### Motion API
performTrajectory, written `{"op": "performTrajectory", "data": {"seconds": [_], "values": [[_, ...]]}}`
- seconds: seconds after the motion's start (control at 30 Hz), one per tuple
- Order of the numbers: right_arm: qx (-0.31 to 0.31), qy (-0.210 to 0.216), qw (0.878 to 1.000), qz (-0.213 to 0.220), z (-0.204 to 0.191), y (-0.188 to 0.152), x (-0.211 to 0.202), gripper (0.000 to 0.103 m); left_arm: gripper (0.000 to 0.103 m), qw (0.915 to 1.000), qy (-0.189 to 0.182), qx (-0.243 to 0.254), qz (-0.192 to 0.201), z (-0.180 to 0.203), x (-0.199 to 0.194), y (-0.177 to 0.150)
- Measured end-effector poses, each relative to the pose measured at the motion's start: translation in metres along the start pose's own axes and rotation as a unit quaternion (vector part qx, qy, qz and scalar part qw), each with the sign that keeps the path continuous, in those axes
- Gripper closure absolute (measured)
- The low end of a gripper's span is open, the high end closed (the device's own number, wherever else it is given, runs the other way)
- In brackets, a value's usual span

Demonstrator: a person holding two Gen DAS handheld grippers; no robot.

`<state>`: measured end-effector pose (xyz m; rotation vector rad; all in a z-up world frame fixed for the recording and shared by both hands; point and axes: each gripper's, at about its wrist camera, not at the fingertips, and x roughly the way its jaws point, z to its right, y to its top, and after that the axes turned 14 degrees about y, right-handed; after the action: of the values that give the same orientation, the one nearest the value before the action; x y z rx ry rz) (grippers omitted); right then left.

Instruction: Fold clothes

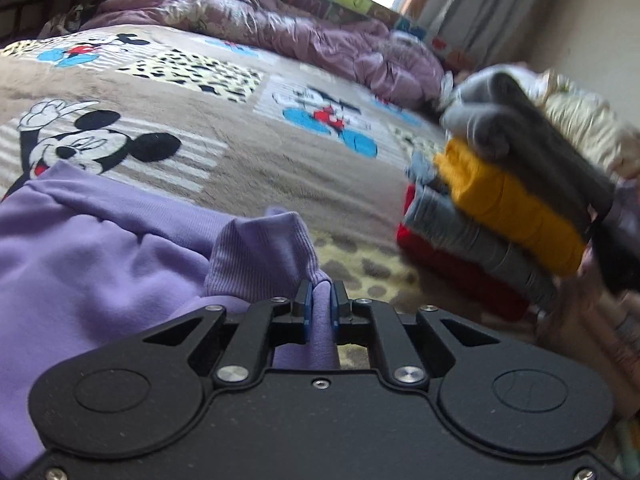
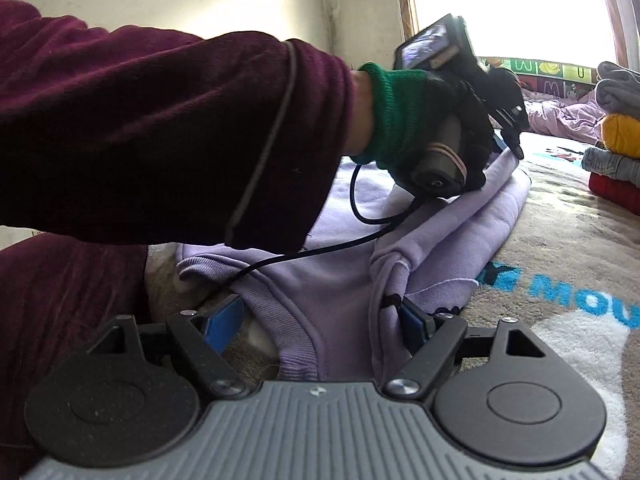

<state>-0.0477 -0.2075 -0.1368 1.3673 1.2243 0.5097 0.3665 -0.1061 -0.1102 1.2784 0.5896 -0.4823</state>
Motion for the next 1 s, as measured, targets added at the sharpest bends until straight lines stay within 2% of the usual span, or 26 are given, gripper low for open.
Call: {"op": "performTrajectory", "data": {"seconds": [0.1, 0.13, 0.2, 0.33, 0.47, 0.57, 0.67, 0.73, 0.8, 0.9, 1.0], "values": [[0.003, 0.002, 1.0, 0.001, 0.0, 0.001, 0.0, 0.023, 0.093, 0.9985, 0.021, 0.049, -0.011, 0.014, 0.008, 0.0], [0.003, 0.002, 1.0, 0.0, 0.0, 0.001, 0.0, 0.023, 0.085, 0.9977, 0.023, 0.062, -0.014, 0.018, 0.011, 0.001], [0.003, 0.002, 1.0, -0.001, 0.0, 0.001, -0.001, 0.023, 0.077, 0.9965, 0.021, 0.08, -0.015, 0.021, 0.013, 0.007], [0.008, 0.002, 1.0, 0.0, -0.003, 0.001, -0.002, 0.023, 0.076, 0.9964, -0.001, 0.084, 0.008, 0.014, 0.0, 0.029], [0.014, -0.005, 1.0, -0.001, -0.009, 0.005, -0.014, 0.023, 0.076, 0.993, -0.002, 0.113, 0.034, -0.003, -0.019, 0.041], [0.002, -0.028, 1.0, 0.005, -0.021, 0.007, -0.031, 0.024, 0.076, 0.9877, -0.005, 0.15, 0.045, -0.016, -0.028, 0.038], [-0.039, -0.072, 0.996, 0.042, -0.031, 0.01, -0.042, 0.024, 0.076, 0.9812, -0.006, 0.187, 0.047, -0.021, -0.03, 0.031], [-0.074, -0.09, 0.991, 0.061, -0.032, 0.014, -0.039, 0.024, 0.076, 0.9792, -0.008, 0.197, 0.047, -0.019, -0.029, 0.028], [-0.116, -0.097, 0.987, 0.06, -0.032, 0.022, -0.02, 0.024, 0.076, 0.9783, -0.016, 0.201, 0.045, -0.015, -0.027, 0.027], [-0.153, -0.096, 0.983, 0.029, -0.028, 0.027, 0.005, 0.025, 0.076, 0.9732, -0.026, 0.224, 0.045, -0.001, -0.019, 0.023], [-0.123, -0.086, 0.989, 0.011, -0.015, 0.031, 0.019, 0.025, 0.076, 0.9677, -0.021, 0.248, 0.043, 0.014, -0.004, 0.021]]}}
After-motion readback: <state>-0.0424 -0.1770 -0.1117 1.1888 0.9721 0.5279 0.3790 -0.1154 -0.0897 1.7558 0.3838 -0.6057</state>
